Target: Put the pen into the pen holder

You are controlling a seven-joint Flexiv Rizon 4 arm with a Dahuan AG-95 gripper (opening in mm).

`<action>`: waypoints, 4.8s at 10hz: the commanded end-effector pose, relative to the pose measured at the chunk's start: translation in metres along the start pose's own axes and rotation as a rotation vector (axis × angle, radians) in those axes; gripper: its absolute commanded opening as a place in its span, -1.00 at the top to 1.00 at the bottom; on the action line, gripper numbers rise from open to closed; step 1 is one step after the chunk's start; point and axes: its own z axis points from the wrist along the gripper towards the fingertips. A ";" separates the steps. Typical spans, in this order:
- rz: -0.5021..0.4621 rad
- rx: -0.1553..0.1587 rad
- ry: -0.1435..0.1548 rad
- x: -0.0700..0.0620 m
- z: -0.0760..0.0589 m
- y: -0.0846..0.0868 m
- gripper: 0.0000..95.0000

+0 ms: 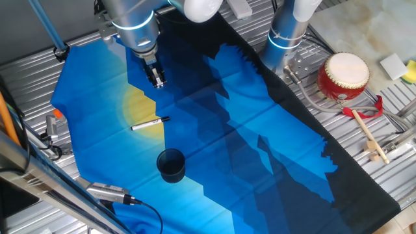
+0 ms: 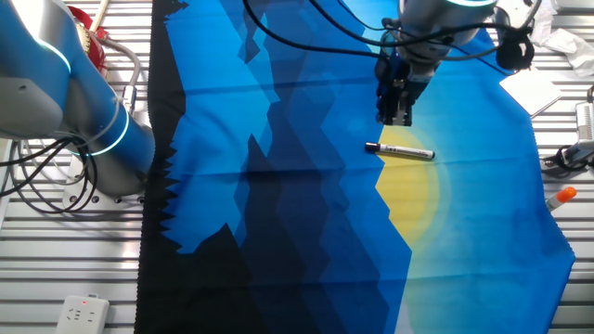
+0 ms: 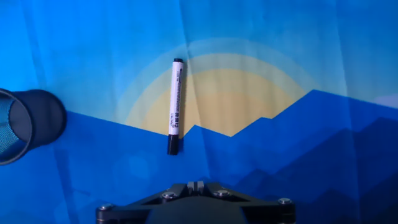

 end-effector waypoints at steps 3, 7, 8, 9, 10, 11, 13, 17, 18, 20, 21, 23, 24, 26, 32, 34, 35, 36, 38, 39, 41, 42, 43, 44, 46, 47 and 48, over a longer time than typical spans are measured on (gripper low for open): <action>-0.040 0.053 0.010 0.001 0.001 0.000 1.00; -0.068 0.061 0.018 -0.001 0.001 -0.001 1.00; -0.063 0.065 0.019 -0.001 0.001 -0.001 1.00; -0.061 0.064 0.021 -0.003 0.000 0.000 1.00; -0.057 0.063 0.024 -0.005 0.000 -0.001 1.00; -0.054 0.062 0.026 -0.010 0.003 -0.002 1.00; -0.049 0.052 0.022 -0.023 0.017 -0.004 1.00; 0.019 0.019 0.004 -0.061 0.044 0.022 1.00; 0.031 0.018 0.004 -0.067 0.047 0.028 1.00; 0.043 0.015 0.005 -0.077 0.061 0.032 1.00; 0.045 0.013 -0.008 -0.082 0.073 0.030 1.00; 0.053 0.014 -0.012 -0.087 0.089 0.029 1.00; 0.054 0.013 -0.006 -0.088 0.096 0.029 1.00; 0.062 0.008 -0.013 -0.090 0.112 0.028 1.00; 0.067 -0.001 -0.019 -0.091 0.145 0.030 1.00; 0.074 -0.001 -0.027 -0.090 0.152 0.031 1.00; 0.083 -0.002 -0.025 -0.090 0.151 0.031 1.00; 0.080 0.000 -0.022 -0.091 0.149 0.031 0.60; 0.071 0.001 -0.026 -0.091 0.148 0.031 -0.20; 0.064 0.001 -0.026 -0.091 0.149 0.031 -0.20; 0.066 0.002 -0.027 -0.091 0.150 0.032 -0.20; 0.071 0.002 -0.026 -0.091 0.150 0.032 0.20; 0.074 0.003 -0.025 -0.091 0.151 0.032 0.20; 0.077 0.003 -0.025 -0.091 0.152 0.032 0.60; 0.088 0.004 -0.025 -0.090 0.156 0.032 1.00; 0.089 0.004 -0.025 -0.090 0.157 0.032 1.00; 0.088 0.008 -0.026 -0.090 0.159 0.032 1.00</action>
